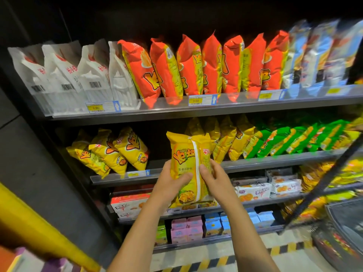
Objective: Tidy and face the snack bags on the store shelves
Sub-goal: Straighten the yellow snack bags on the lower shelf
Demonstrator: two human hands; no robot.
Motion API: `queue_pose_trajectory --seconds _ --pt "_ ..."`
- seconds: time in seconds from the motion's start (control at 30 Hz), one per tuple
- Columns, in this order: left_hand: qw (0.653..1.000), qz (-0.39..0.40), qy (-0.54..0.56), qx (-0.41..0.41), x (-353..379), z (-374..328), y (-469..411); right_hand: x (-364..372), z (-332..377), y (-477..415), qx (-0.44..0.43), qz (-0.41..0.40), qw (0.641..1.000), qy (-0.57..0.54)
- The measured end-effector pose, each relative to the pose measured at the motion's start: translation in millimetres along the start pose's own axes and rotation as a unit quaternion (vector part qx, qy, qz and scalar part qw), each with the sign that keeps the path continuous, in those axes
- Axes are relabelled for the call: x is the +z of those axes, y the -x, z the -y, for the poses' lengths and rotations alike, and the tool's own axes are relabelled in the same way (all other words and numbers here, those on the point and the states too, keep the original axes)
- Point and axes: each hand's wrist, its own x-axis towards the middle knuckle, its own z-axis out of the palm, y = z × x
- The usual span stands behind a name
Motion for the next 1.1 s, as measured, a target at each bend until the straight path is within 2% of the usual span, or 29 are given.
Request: queue_pose_trajectory --seconds 0.07,0.17,0.3,0.4,0.47,0.57,0.73,0.8,0.87,0.9,0.97,1.03,1.1 --pt "0.999 0.032 0.02 -0.013 1 -4 5 0 0 6 0.007 0.031 0.999 -0.04" --pt "0.996 0.061 0.054 -0.037 3 -7 10 0 -4 10 0.006 0.021 0.994 -0.107" --pt "0.987 0.089 0.123 -0.042 0 -23 14 -4 -12 12 0.092 0.002 0.964 -0.251" --pt "0.977 0.075 0.193 -0.047 -8 -35 16 -8 -19 15 0.128 -0.008 0.944 -0.305" --pt "0.976 0.073 0.201 -0.046 -10 -43 19 -11 -17 17 0.125 -0.016 0.946 -0.299" --pt "0.985 0.077 0.149 -0.05 -5 -52 24 -11 -8 22 0.098 -0.019 0.961 -0.258" --pt "0.995 0.083 0.034 -0.043 9 -55 34 0 11 27 0.026 -0.046 0.996 -0.07" --pt "0.998 0.05 -0.014 -0.022 17 -55 37 4 18 27 0.014 -0.043 0.999 -0.022" --pt "0.999 -0.007 -0.044 -0.014 18 -54 37 3 29 29 0.026 -0.022 0.999 -0.039" --pt "0.999 -0.021 -0.029 -0.018 15 -52 36 0 33 29 0.029 -0.013 0.998 -0.06" --pt "0.997 0.0 0.056 -0.056 8 -53 36 -7 42 31 0.04 -0.024 0.993 -0.11" --pt "0.974 0.045 0.189 -0.116 1 -53 37 -13 48 31 0.055 -0.034 0.978 -0.197" --pt "0.942 0.079 0.296 -0.134 -3 -49 39 -15 52 33 0.06 -0.026 0.962 -0.264"
